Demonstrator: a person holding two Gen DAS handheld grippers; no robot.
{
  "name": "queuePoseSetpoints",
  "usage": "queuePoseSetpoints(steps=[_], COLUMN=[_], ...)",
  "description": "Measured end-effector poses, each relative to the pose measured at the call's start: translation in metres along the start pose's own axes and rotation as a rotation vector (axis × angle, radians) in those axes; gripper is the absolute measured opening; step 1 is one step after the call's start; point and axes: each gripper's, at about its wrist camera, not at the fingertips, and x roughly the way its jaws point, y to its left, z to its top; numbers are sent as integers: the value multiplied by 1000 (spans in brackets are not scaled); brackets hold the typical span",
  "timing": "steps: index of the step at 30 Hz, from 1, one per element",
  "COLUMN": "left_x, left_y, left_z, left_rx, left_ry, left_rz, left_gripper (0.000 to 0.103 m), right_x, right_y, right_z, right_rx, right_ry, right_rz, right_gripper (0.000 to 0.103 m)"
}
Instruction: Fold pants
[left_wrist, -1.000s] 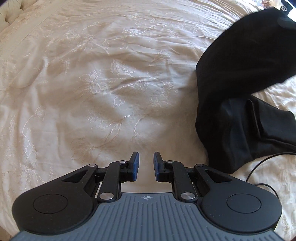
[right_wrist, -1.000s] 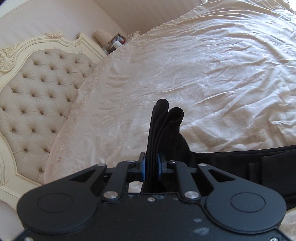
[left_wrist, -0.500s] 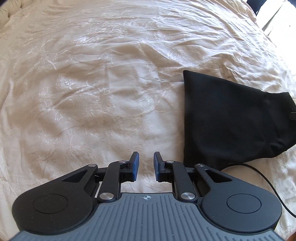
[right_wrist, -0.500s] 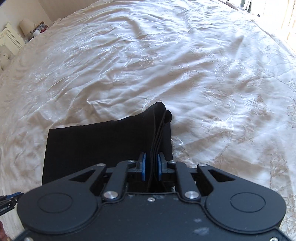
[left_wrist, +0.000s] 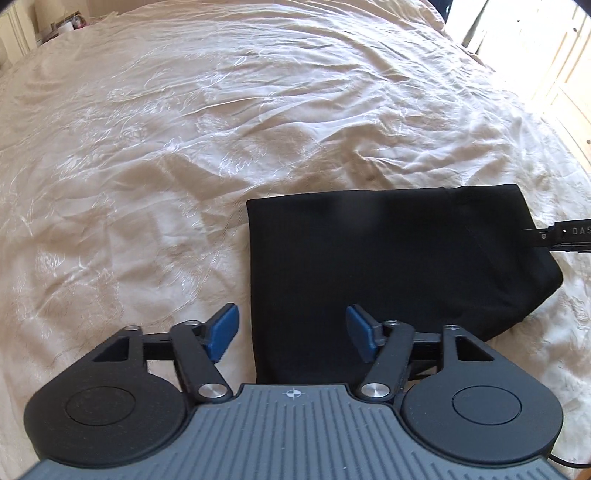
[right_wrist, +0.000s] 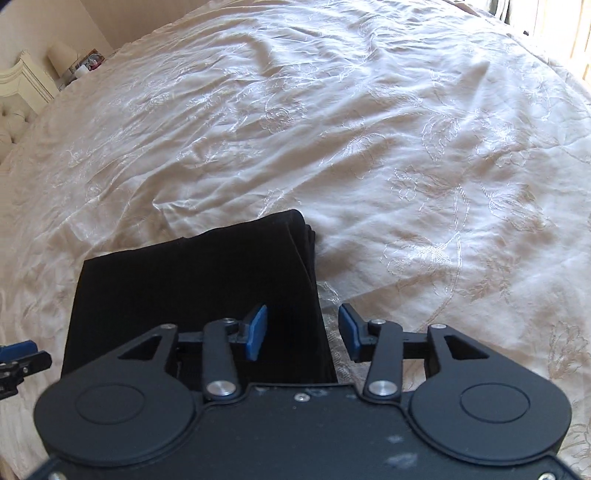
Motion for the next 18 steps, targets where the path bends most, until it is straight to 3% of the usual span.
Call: queuePoseSetpoints(steps=[2, 5, 10, 12, 18], left_x=[11, 30, 68, 76, 90], left_y=[-5, -7, 2, 6, 15], left_z=[5, 11, 14, 14, 20], left_rx=[30, 50, 0, -27, -109], left_ry=[-1, 16, 118, 116, 130], left_rz=[31, 70, 15, 3, -80], left_gripper=[67, 68, 70, 83, 96], right_x=[7, 18, 40, 47, 54], right_y=[-5, -11, -3, 0, 5], right_z=[0, -2, -2, -2, 4], right_rx=[9, 68, 74, 85, 96], right_ry=[26, 37, 63, 70, 95], right_rz=[-17, 35, 89, 82, 61], right_gripper=[52, 54, 62, 65, 72])
